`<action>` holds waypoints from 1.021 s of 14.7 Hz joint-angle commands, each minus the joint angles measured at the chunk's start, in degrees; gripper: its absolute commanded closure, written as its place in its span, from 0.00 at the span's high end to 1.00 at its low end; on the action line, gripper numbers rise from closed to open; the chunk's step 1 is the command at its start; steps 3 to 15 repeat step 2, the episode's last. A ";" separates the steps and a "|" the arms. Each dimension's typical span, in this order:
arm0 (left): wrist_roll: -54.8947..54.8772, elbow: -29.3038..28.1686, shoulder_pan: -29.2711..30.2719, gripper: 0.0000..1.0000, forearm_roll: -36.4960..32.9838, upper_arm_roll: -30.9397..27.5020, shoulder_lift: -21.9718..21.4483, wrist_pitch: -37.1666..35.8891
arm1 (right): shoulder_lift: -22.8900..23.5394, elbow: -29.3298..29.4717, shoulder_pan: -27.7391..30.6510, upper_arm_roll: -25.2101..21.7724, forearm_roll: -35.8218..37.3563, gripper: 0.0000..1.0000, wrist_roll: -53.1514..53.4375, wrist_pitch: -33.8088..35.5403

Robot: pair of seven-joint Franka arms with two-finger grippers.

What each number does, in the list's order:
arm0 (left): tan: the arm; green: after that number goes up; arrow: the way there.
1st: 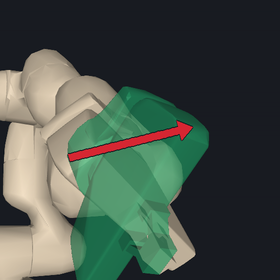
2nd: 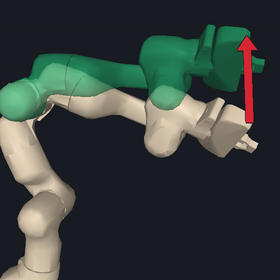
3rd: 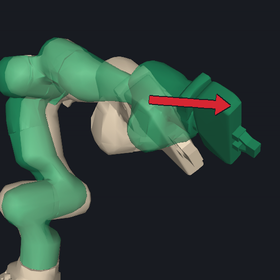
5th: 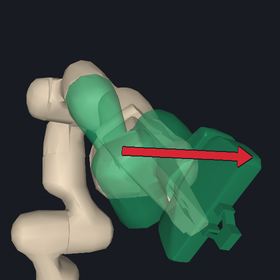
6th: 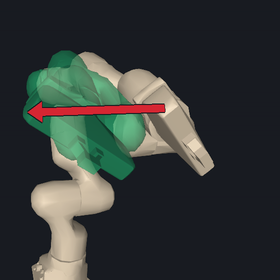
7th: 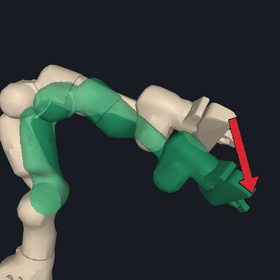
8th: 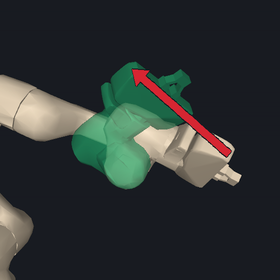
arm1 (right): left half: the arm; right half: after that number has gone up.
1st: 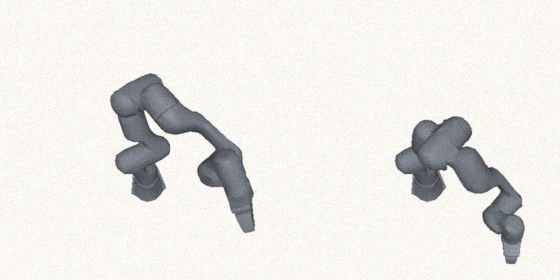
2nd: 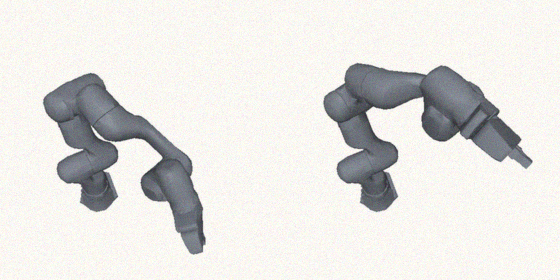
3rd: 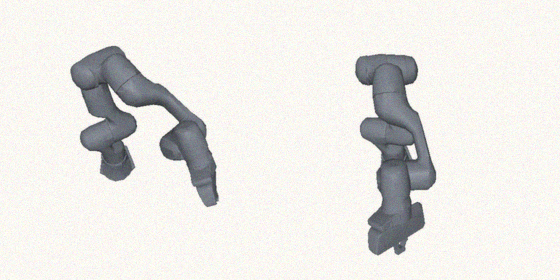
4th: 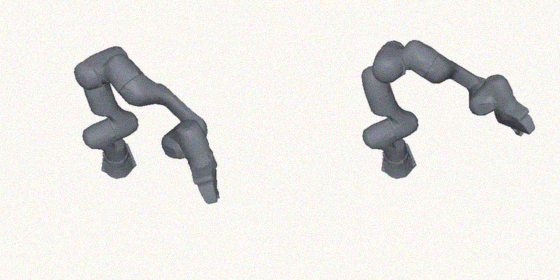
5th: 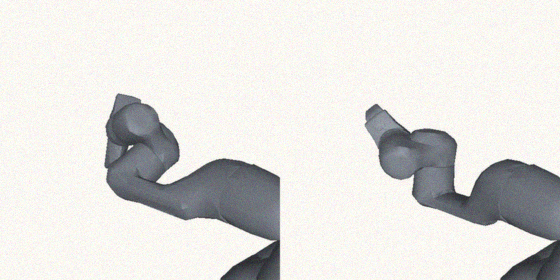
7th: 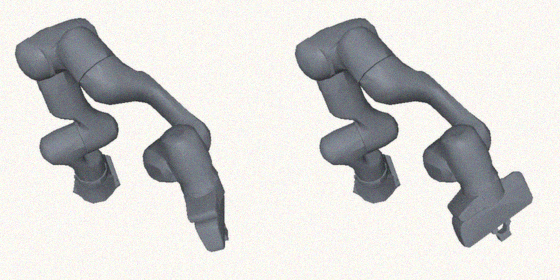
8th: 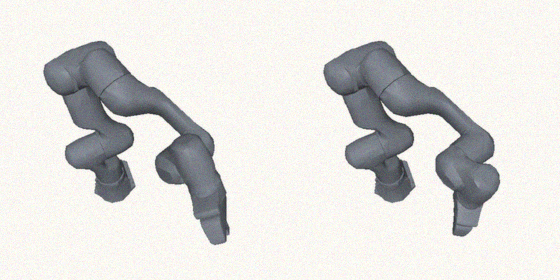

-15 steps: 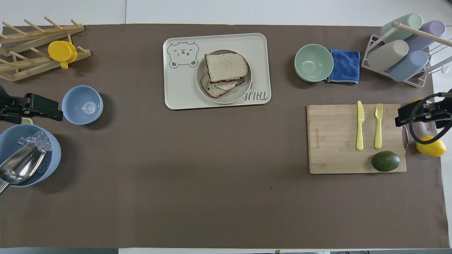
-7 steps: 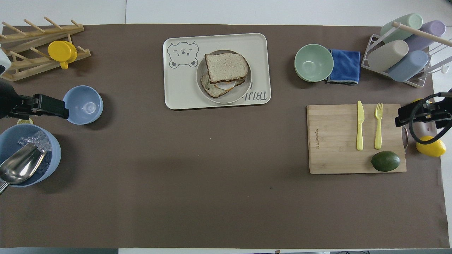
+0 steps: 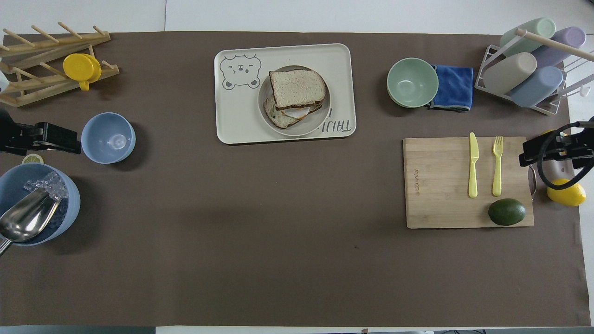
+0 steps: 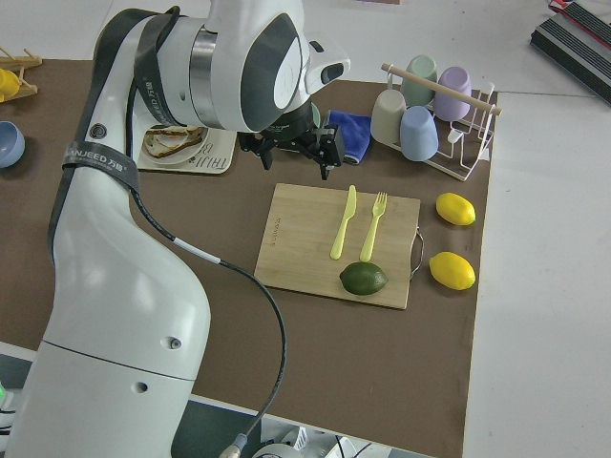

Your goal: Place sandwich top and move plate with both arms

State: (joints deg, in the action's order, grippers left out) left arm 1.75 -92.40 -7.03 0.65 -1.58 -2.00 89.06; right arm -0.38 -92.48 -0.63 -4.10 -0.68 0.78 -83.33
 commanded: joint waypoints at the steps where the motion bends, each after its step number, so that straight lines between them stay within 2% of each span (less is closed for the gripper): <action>1: -0.34 0.02 0.79 1.00 -0.74 0.61 -0.11 0.67 | -0.94 -0.95 0.54 0.41 -0.20 1.00 0.89 0.19; 15: -0.34 -0.06 0.88 1.00 -0.74 0.61 -0.29 0.67 | -0.94 -0.87 0.54 0.50 -0.20 1.00 0.80 0.19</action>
